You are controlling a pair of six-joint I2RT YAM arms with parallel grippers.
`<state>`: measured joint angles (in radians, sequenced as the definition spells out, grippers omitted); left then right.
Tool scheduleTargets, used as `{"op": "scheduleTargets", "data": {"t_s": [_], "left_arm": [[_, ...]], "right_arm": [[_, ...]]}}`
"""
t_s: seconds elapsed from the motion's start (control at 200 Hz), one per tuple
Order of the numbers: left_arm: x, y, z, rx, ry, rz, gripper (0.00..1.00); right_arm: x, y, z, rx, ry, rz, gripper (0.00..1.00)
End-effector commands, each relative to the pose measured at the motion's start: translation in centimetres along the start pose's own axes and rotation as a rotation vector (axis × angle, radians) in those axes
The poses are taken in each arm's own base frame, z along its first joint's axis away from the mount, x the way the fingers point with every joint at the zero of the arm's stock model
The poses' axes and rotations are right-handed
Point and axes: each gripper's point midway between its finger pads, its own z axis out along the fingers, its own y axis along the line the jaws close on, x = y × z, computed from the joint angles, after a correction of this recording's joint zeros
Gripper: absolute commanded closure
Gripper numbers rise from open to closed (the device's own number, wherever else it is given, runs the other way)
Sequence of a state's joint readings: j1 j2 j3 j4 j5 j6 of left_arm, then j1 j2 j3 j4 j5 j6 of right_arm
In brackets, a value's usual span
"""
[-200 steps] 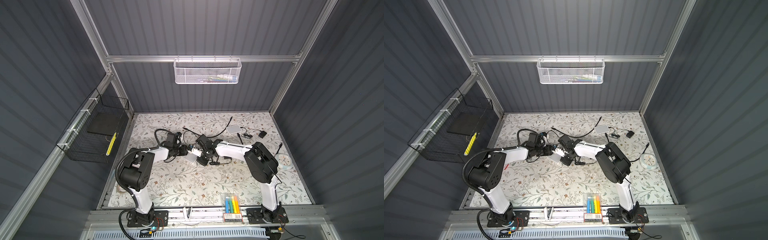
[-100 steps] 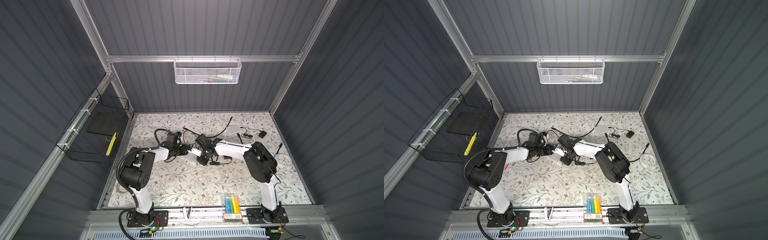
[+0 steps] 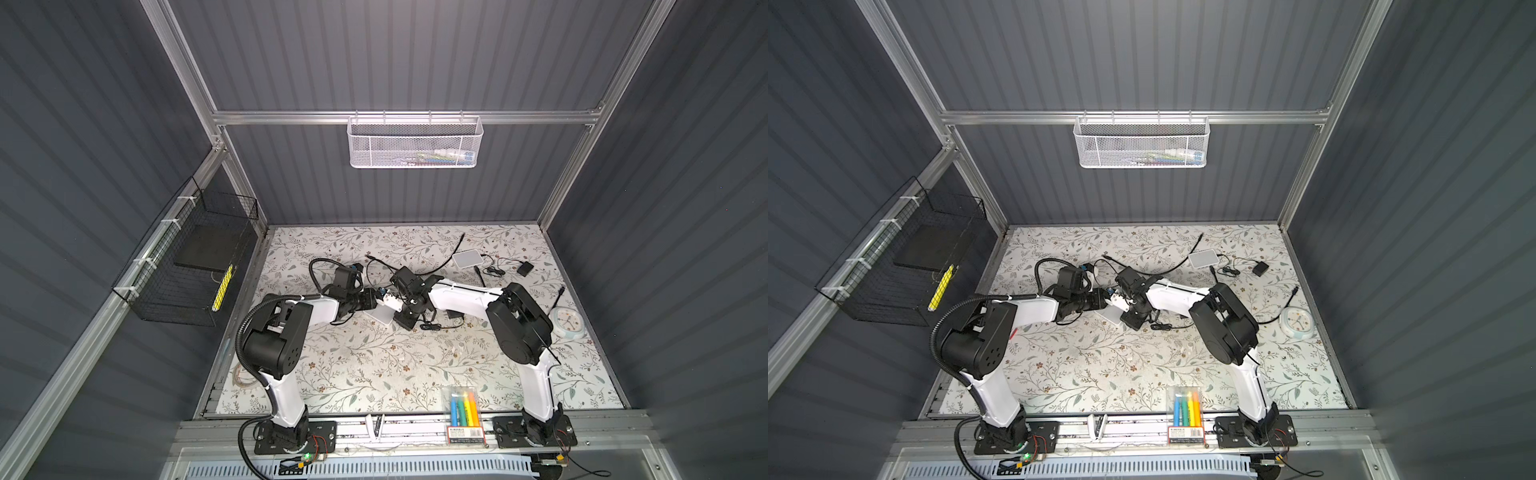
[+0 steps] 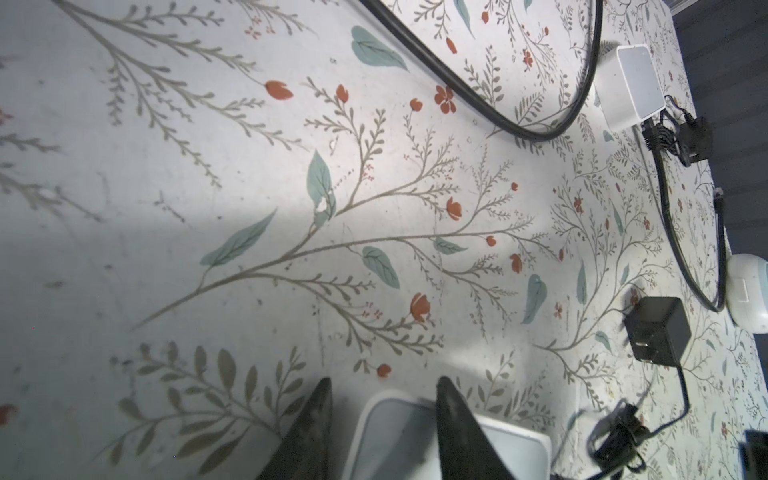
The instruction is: Insert the plug into the switch port
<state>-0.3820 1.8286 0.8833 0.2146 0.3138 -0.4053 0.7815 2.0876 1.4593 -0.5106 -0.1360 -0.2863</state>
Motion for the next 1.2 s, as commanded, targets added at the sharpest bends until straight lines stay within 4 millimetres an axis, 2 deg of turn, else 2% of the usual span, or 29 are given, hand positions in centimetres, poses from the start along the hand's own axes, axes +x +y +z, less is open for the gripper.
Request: {"op": "scheduleTargets", "data": {"t_s": [0.0,0.655,1.196], "left_arm": [[10.4,-3.6,1.2,0.138,0.342,-0.083,0.6],[11.5,-4.5,1.5,0.165,0.346,-0.109,0.61],[12.5,-6.2,2.3,0.259,0.382,-0.104,0.62]], "right_arm": [[-6.1,-1.2,0.6,0.05,-0.212,-0.018,1.0],[-7.8,-1.8,0.4,0.069,-0.249,-0.022,1.0],[-9.7,-2.6,-0.1,0.083,-0.302,-0.044,1.0]]}}
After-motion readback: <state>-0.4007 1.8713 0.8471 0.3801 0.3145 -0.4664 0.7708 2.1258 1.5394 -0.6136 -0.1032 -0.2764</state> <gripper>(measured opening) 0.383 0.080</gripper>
